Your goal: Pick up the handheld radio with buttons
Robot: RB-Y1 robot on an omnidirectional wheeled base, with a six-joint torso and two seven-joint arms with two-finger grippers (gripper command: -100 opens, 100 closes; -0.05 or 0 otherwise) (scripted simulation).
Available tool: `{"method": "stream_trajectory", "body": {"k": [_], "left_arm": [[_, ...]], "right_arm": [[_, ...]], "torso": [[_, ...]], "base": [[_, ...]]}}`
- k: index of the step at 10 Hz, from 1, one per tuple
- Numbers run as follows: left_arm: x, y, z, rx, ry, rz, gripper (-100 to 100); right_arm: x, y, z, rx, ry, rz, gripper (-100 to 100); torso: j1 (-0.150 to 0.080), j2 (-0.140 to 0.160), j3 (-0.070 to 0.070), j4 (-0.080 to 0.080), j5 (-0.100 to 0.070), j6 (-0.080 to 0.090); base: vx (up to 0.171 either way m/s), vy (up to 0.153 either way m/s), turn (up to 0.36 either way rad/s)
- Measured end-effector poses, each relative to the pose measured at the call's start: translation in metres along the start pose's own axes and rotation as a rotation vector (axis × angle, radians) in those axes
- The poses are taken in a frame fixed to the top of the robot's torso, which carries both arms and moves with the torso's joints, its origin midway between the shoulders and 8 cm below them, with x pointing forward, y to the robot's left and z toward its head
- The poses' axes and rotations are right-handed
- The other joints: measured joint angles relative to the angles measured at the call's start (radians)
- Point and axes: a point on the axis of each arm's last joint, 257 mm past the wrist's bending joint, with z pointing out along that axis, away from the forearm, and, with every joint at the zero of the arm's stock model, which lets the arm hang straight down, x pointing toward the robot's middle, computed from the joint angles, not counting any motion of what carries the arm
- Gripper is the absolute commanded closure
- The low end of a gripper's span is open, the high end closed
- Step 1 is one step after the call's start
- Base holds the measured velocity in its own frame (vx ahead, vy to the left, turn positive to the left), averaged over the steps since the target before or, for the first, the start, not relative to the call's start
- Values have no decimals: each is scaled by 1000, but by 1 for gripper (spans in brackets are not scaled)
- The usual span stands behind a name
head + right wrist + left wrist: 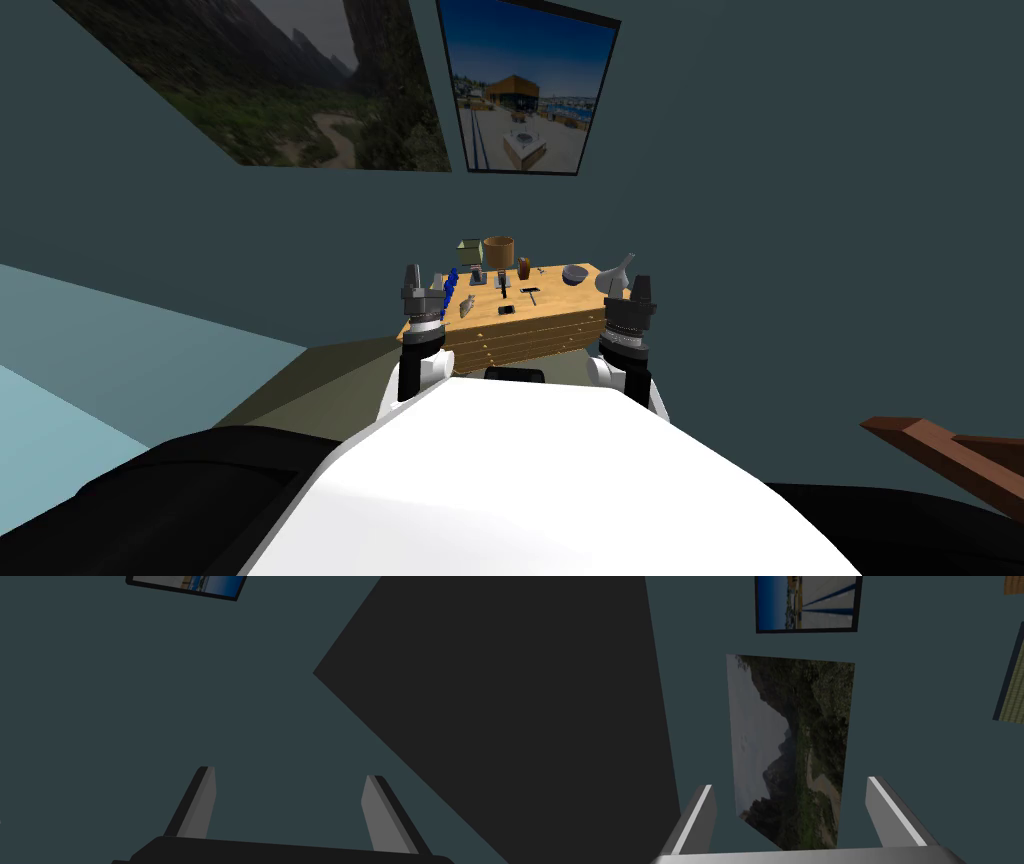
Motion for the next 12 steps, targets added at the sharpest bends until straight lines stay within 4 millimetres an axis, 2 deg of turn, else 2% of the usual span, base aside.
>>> {"method": "stream_trajectory", "body": {"k": [5, 12], "left_arm": [[14, 15, 5, -26, 108, -7, -100], [21, 59, 25, -100, 157, -120, -100]], "right_arm": [[0, 0, 0, 0, 0, 0, 0], [0, 0, 0, 0, 0, 0, 0]], "torso": [[2, 1, 0, 0, 0, 0], [-2, 3, 2, 1, 0, 0]], "base": [[-9, 17, -14], [-46, -21, -44]]}}
